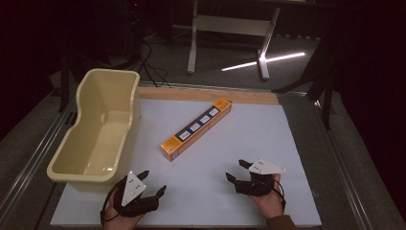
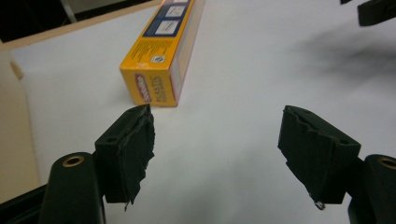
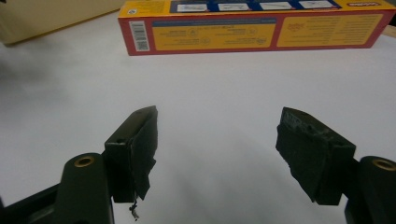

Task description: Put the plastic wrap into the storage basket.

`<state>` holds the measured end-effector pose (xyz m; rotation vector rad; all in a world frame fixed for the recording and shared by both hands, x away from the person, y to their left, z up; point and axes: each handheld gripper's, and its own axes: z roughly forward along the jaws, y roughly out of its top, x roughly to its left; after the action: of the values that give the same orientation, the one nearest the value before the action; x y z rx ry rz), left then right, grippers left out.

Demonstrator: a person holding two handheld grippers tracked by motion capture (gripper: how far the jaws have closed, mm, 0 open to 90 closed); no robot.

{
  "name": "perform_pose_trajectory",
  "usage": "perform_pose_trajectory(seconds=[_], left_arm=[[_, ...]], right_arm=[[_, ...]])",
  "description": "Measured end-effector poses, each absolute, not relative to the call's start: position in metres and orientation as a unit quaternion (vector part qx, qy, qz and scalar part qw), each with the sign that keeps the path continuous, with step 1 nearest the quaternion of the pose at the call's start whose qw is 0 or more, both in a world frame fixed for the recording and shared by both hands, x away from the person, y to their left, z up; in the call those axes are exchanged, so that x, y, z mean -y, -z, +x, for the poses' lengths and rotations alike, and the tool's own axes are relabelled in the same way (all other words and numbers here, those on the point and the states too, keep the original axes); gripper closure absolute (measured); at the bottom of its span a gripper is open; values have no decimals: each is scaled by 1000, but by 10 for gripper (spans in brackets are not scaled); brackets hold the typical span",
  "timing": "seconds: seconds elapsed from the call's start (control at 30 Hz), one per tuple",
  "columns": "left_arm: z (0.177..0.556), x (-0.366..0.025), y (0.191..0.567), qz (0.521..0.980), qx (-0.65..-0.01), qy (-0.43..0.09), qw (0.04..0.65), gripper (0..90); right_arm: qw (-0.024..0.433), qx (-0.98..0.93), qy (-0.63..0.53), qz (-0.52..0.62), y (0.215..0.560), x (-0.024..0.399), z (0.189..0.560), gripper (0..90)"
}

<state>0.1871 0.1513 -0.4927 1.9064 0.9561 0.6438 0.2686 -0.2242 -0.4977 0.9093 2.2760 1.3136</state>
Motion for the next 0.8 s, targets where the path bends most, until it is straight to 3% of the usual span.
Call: perform_pose_trajectory(seconds=[0.17,0.5,0.57,0.8], left_arm=[[187,-148,494,771,-379,-260,440,268],[189,-149,494,773,-379,-255,440,268],[188,-150,493,771,-380,-259,441,271],[187,-151,492,768,-379,-261,446,281]], right_arm=[[178,-810,-462,313,496,219,266,299],[153,-815,-471,299,493,201,260,418],[158,-821,-465,291,489,189,259,491],[148,-827,-467,274,480,164,265,535]])
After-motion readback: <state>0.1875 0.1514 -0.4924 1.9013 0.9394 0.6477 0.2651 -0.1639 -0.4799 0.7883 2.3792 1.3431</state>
